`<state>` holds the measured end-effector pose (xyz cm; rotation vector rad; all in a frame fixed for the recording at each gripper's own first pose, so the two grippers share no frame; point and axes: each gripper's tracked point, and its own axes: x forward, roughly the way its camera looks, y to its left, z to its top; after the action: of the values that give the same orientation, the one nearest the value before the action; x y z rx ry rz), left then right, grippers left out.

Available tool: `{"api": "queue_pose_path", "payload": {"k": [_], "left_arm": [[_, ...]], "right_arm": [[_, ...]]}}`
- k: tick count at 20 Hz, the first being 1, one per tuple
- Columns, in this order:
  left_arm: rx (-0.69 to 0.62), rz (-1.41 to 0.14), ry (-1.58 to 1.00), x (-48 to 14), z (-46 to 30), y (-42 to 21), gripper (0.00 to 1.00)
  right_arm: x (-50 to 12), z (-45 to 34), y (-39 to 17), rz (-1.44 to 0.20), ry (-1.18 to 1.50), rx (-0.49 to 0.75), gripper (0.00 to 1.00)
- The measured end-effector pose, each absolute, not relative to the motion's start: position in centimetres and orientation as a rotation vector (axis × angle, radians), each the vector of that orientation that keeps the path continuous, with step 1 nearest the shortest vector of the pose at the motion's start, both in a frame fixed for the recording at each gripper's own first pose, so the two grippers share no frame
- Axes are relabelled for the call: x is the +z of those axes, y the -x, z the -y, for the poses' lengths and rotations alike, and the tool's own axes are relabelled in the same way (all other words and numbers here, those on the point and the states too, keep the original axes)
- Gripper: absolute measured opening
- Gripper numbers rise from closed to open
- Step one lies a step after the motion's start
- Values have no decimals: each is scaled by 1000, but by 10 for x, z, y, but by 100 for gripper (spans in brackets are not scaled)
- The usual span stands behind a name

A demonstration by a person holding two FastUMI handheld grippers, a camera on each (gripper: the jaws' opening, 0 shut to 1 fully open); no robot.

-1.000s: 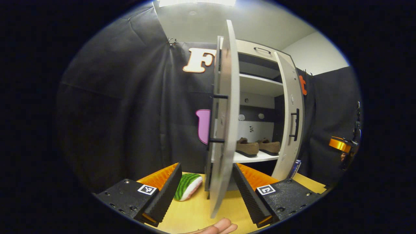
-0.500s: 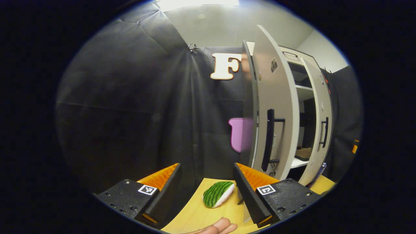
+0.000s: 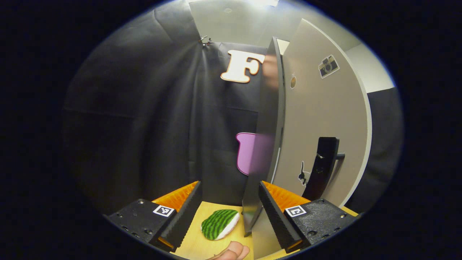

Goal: Grab one shoe with the right hand and put it into the shoe cabinet, grab the other shoe with the left hand and put it into the shoe cabinet; then close the right door with the right hand and the left door with the left hand.

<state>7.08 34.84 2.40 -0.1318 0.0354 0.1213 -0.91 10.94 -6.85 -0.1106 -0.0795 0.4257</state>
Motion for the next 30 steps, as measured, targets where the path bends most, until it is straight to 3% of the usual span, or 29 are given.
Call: {"api": "queue_pose_path", "payload": {"k": [1, 2, 7, 11, 12, 13, 14, 15, 17, 30], "left_arm": [[113, -61, 109, 21, -345, -70, 96], [107, -40, 100, 29, -341, -71, 89], [152, -53, 71, 28, -343, -73, 90], [108, -71, 121, 27, -331, -73, 92], [91, -73, 123, 27, -324, -75, 87], [80, -70, 116, 26, -308, -78, 92], [75, -64, 107, 29, -300, -80, 87], [76, -60, 99, 29, -296, -80, 92], [80, -64, 81, 29, -290, -81, 88], [107, -71, 126, 26, -272, -84, 92]], "right_arm": [[-67, -109, 13, 84, 106, 432, 98], [-68, -107, 17, 87, 101, 431, 98], [-74, -102, 22, 85, 103, 436, 98], [-76, -99, 21, 73, 91, 438, 98], [-76, -99, 20, 71, 89, 433, 98], [-76, -101, 19, 68, 86, 434, 98], [-77, -101, 17, 62, 85, 430, 98], [-77, -100, 15, 57, 86, 420, 98], [-79, -98, 12, 49, 95, 393, 98], [-99, -101, -14, 3, 154, 225, 98]]}}
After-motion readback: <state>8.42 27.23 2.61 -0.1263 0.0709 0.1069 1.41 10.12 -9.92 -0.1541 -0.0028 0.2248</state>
